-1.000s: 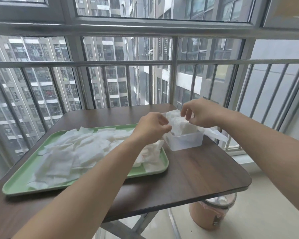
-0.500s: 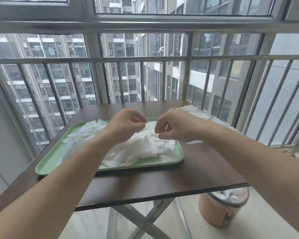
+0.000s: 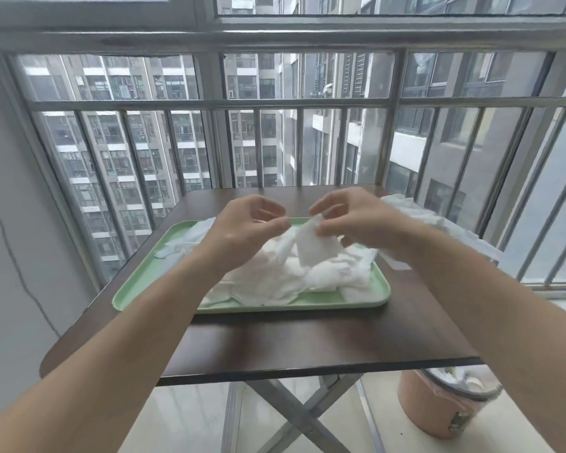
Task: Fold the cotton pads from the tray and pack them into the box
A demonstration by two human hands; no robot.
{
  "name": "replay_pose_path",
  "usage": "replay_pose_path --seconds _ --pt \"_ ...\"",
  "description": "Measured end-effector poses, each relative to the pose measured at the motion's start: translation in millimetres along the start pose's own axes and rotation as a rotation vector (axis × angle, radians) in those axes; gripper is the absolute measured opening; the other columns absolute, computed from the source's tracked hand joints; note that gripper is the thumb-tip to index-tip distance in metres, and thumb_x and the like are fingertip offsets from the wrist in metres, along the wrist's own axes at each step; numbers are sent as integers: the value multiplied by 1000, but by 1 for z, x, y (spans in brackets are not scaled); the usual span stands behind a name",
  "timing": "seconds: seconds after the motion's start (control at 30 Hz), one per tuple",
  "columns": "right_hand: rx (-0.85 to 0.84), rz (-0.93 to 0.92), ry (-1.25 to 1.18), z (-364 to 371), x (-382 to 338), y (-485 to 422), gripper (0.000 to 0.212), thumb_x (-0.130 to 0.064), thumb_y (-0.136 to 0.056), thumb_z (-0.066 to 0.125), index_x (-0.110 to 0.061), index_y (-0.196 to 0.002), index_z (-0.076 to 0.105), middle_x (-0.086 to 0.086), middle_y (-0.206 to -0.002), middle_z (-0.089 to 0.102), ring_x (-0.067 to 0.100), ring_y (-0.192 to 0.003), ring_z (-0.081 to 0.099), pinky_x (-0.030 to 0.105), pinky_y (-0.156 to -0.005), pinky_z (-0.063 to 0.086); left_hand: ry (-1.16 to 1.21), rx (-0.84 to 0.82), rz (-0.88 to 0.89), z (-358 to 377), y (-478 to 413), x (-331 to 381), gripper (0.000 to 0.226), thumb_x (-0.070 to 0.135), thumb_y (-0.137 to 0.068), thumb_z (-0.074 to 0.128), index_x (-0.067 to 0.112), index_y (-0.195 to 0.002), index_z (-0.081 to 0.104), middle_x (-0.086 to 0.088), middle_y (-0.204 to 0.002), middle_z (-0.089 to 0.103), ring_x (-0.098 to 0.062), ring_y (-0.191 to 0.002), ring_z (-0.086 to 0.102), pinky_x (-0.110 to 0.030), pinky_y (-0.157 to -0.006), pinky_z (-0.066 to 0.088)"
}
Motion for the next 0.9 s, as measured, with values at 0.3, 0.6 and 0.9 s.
replay_pose_path --seconds 0.3,0.6,0.9 --pt "19 -110 -351 1 -15 -18 42 0 -82 77 -8 -120 60 24 -115 65 33 -96 69 45 -87 59 483 -160 -95 8 -17 8 35 17 -76 80 9 -109 69 -12 -104 76 -26 -95 75 -34 -80 60" --pt "-170 -25 435 29 -4 -38 15 -29 -86 77 -14 -90 74 -1 -79 76 8 -65 69 19 -52 50 506 86 -118 -6 -37 -13 11 2 -88 70 8 -98 69 -6 -84 68 -22 -78 67 -30 -62 57" --pt "-77 -9 559 51 8 -40 38 -45 -73 85 -17 -97 72 -2 -90 74 11 -79 68 25 -65 53 465 184 -100 -17 -21 -23 8 7 -91 68 14 -94 68 -3 -89 68 -16 -79 66 -29 -65 57"
Point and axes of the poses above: each hand's wrist, its own y-axis away from the middle knuckle, its own z-axis out of the palm, x = y × z, the point moved 3 cm from there along -y, towards the middle knuckle
